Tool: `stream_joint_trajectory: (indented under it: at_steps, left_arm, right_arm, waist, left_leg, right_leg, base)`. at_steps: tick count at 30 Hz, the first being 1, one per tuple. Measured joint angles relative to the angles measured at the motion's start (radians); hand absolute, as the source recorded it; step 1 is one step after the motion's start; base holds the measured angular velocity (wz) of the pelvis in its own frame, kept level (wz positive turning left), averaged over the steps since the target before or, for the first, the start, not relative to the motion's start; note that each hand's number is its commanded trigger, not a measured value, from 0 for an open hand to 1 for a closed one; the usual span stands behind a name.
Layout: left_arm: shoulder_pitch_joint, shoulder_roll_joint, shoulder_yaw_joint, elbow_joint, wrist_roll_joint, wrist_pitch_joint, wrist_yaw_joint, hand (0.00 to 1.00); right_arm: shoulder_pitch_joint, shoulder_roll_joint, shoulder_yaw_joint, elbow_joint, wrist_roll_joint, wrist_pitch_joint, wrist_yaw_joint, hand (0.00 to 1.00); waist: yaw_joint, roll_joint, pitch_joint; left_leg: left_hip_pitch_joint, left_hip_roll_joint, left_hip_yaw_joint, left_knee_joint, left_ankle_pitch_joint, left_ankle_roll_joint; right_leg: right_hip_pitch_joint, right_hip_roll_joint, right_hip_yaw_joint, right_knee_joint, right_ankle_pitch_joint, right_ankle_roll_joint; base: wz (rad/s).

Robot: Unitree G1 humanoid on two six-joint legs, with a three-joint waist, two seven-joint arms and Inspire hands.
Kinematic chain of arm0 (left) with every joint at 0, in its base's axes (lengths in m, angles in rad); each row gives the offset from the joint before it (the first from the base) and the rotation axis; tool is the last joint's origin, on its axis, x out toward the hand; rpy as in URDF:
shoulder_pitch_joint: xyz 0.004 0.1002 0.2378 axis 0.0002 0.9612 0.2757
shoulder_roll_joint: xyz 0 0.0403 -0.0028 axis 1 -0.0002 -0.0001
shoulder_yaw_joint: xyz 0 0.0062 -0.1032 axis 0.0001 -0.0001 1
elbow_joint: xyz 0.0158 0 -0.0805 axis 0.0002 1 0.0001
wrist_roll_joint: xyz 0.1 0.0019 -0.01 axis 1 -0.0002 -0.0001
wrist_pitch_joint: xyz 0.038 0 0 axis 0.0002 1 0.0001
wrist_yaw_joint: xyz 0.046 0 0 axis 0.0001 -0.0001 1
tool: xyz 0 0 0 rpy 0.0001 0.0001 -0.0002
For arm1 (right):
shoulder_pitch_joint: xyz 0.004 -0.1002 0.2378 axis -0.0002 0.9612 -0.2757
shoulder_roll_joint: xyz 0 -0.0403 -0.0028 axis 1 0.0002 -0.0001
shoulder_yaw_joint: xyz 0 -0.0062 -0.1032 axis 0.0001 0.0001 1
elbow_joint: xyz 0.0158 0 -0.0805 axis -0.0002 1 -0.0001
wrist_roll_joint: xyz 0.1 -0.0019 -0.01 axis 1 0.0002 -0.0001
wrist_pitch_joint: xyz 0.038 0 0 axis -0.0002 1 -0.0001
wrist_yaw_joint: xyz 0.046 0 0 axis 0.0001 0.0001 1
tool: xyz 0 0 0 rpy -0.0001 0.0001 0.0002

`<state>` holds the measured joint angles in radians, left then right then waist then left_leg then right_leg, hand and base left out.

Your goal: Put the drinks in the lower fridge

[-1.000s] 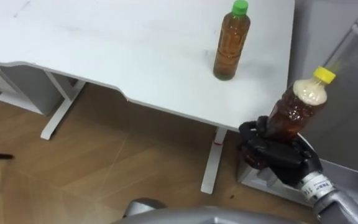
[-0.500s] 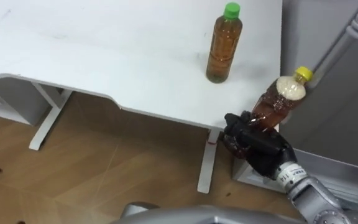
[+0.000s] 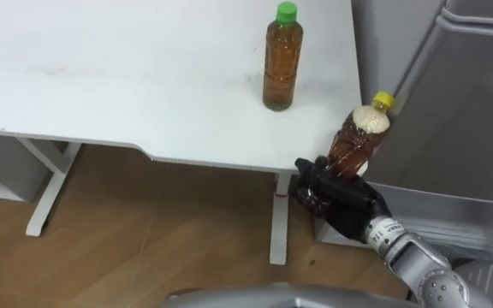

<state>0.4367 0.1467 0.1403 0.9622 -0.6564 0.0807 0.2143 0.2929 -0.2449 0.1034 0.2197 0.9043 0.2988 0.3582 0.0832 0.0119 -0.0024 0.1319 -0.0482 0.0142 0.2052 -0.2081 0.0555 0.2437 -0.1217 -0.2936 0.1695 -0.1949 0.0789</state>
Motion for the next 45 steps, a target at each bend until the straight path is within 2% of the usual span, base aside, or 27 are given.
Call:
stream_joint_trajectory:
  at_steps: [3, 4, 7, 10, 17, 23, 28, 32, 36, 39, 43, 45]
  left_arm:
    - [-0.006, -0.003, -0.007, 0.000, 0.123, 0.030, -0.046, 0.00]
    - [-0.007, -0.001, -0.028, 0.000, 0.167, 0.037, -0.055, 0.00]
    - [-0.008, -0.003, -0.083, 0.000, 0.270, 0.045, -0.072, 0.00]
    - [-0.009, -0.008, -0.088, 0.002, 0.349, 0.045, -0.075, 0.00]
    - [-0.006, -0.010, -0.099, 0.003, 0.390, 0.046, -0.074, 0.00]
    - [-0.011, -0.010, -0.108, 0.002, 0.474, 0.044, -0.073, 0.00]
    - [-0.010, -0.010, -0.101, 0.002, 0.534, 0.040, -0.073, 0.00]
    - [-0.013, -0.014, -0.094, 0.004, 0.542, 0.026, -0.075, 0.00]
    - [-0.018, -0.017, -0.082, 0.012, 0.581, 0.023, -0.080, 0.00]
    - [-0.028, -0.018, -0.054, 0.044, 0.581, 0.002, -0.090, 0.00]
    - [-0.067, -0.019, -0.044, 0.090, 0.582, -0.026, -0.090, 0.00]
    - [-0.078, -0.020, -0.044, 0.100, 0.581, -0.039, -0.090, 0.00]
  right_arm:
    - [0.000, 0.006, 0.000, 0.000, 0.000, 0.000, -0.003, 1.00]
    - [0.000, 0.007, 0.000, 0.000, 0.000, 0.000, -0.004, 1.00]
    - [0.000, 0.009, 0.000, 0.000, 0.000, 0.000, -0.005, 1.00]
    - [0.000, 0.020, 0.000, 0.003, 0.001, 0.000, -0.009, 1.00]
    - [0.000, 0.038, 0.013, 0.013, 0.044, 0.000, -0.033, 1.00]
    - [0.000, 0.045, 0.023, 0.010, 0.063, 0.000, -0.051, 1.00]
    - [-0.002, 0.045, 0.023, 0.002, 0.063, 0.000, -0.075, 1.00]
    - [-0.006, 0.046, 0.023, -0.021, 0.039, 0.000, -0.107, 1.00]
    - [-0.008, 0.046, 0.022, -0.102, -0.173, -0.014, -0.144, 1.00]
    - [-0.002, 0.042, 0.022, -0.155, -0.348, -0.031, -0.174, 1.00]
    - [0.006, 0.030, 0.010, -0.202, -0.627, -0.109, -0.252, 1.00]
    - [0.010, 0.026, -0.002, -0.220, -0.720, -0.145, -0.270, 1.00]
  waist:
    - [-0.003, 0.000, -0.0005]
    - [-0.006, 0.002, -0.0015]
    - [-0.011, 0.003, -0.0025]
    - [-0.012, -0.001, -0.0027]
    - [-0.020, -0.010, -0.0018]
    - [-0.024, -0.021, -0.0017]
    - [-0.026, -0.019, -0.0004]
    - [-0.029, -0.014, -0.0002]
    - [-0.066, -0.005, -0.0010]
    - [-0.078, 0.000, 0.0010]
    - [-0.091, -0.003, 0.0036]
    - [-0.108, -0.010, 0.0005]
  left_leg:
    - [0.002, 0.000, 0.004, 0.001, 0.001, 0.001]
    - [0.001, 0.000, 0.004, 0.002, 0.000, 0.001]
    - [0.003, 0.000, 0.006, 0.002, 0.000, 0.002]
    - [0.009, 0.000, 0.008, 0.000, 0.000, 0.002]
    - [0.010, 0.000, 0.011, 0.000, 0.000, 0.002]
    - [0.003, -0.001, 0.012, 0.002, 0.000, 0.002]
    - [-0.001, -0.001, 0.012, 0.011, -0.002, 0.005]
    - [-0.017, -0.001, 0.016, 0.021, -0.004, 0.007]
    - [-0.049, 0.001, 0.026, 0.034, -0.004, 0.007]
    - [-0.050, 0.003, 0.040, 0.032, -0.004, 0.007]
    - [-0.062, 0.007, 0.058, 0.031, -0.003, 0.007]
    - [-0.069, 0.008, 0.064, 0.028, -0.003, 0.009]
  right_leg:
    - [0.000, 0.001, 0.011, 0.000, 0.002, 0.003]
    - [-0.001, 0.001, 0.017, 0.000, 0.002, 0.003]
    - [-0.001, 0.001, 0.020, 0.000, 0.004, 0.005]
    - [0.001, 0.002, 0.039, -0.001, 0.004, 0.005]
    - [0.001, 0.002, 0.048, 0.000, 0.004, 0.005]
    - [-0.006, 0.002, 0.046, 0.000, 0.004, 0.005]
    - [-0.006, 0.002, 0.054, 0.000, 0.005, 0.004]
    - [-0.019, 0.001, 0.071, 0.002, 0.006, 0.004]
    - [-0.047, 0.002, 0.073, 0.003, 0.007, 0.004]
    - [-0.058, 0.003, 0.100, 0.005, 0.007, 0.004]
    - [-0.090, 0.003, 0.114, 0.021, 0.008, 0.003]
    - [-0.104, 0.002, 0.123, 0.027, 0.009, 0.004]
  base:
    - [-0.02]
    - [0.00]
    - [0.00]
    - [-0.03]
    - [0.00]
    - [0.00]
    - [0.00]
    - [-0.01]
    - [-0.05]
    - [-0.17]
    - [-0.19]
    - [-0.14]
